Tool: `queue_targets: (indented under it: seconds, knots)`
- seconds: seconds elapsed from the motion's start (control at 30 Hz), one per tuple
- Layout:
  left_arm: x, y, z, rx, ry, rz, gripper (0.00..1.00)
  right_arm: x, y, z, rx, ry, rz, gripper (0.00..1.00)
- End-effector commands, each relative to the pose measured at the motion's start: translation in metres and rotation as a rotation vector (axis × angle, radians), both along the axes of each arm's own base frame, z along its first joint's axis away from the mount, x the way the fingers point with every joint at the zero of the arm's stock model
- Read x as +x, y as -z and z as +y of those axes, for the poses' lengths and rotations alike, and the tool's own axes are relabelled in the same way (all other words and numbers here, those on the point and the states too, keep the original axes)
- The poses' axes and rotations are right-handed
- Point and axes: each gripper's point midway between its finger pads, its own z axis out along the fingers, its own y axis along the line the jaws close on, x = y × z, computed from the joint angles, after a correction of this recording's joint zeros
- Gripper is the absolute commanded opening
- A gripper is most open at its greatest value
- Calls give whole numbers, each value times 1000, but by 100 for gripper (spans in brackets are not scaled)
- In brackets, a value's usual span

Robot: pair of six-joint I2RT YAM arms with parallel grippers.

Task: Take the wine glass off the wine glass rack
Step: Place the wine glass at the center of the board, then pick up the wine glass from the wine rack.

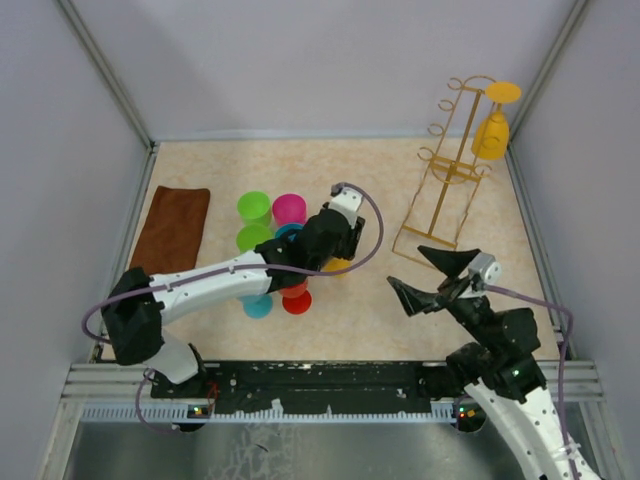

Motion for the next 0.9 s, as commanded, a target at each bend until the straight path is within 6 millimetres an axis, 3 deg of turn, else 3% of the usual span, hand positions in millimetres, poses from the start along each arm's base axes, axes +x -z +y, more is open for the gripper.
queue_targets:
  seconds: [0.0, 0.17, 0.33, 0.47, 0.6, 0.67, 0.77, 0.87]
  knots:
    - [-14, -68, -2, -181, 53, -46, 55, -16, -48, -6, 85, -21, 5, 98]
    - [-33, -100, 20, -282, 84, -70, 65, -11, -68, 3, 66, -51, 185, 98]
    - [-51, -128, 60, -358, 66, -95, 75, 12, -98, 2, -15, 28, 270, 99]
    - [-63, -132, 88, -364, 58, -89, 80, 44, -135, -10, -67, 169, 247, 99]
    - [-74, -129, 116, -365, 33, -82, 87, 83, -155, -32, -95, 383, 280, 99]
    - [-75, -130, 127, -376, 21, -103, 91, 97, -164, -30, -96, 411, 265, 99]
    - [-72, -126, 135, -338, 29, -125, 96, 113, -182, -19, -81, 393, 231, 99]
    - [-64, -119, 139, -304, 32, -95, 99, 142, -195, -36, -80, 512, 253, 99]
